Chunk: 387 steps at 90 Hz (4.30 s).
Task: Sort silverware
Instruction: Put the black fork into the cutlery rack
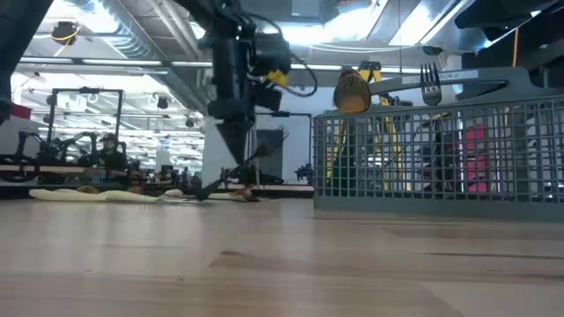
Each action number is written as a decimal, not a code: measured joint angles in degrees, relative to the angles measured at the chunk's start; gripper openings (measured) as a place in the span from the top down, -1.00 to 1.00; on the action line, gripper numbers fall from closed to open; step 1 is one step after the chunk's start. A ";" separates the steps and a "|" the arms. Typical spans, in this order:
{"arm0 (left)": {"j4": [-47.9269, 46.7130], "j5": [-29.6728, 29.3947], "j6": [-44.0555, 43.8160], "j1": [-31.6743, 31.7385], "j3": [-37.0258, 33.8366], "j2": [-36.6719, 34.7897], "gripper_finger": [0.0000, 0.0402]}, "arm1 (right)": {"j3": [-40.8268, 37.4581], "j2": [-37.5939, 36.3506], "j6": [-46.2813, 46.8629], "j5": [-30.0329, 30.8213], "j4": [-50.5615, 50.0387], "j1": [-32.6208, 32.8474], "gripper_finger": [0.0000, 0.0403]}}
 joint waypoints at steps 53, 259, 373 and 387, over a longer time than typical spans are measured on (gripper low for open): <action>6.69 5.77 0.56 -2.06 -2.92 -0.42 1.00 | 0.00 0.00 -0.01 0.54 0.07 0.06 1.00; 23.44 4.83 4.42 8.09 -5.75 3.56 1.00 | 0.02 -0.03 -3.66 1.53 7.25 0.10 1.00; 105.67 -14.43 -22.94 -22.40 -0.78 6.04 1.00 | 4.46 -10.86 -18.08 21.33 14.27 18.03 1.00; 106.26 -16.75 -22.97 -22.76 10.79 17.44 1.00 | 4.46 -10.86 -22.09 25.87 17.92 20.62 1.00</action>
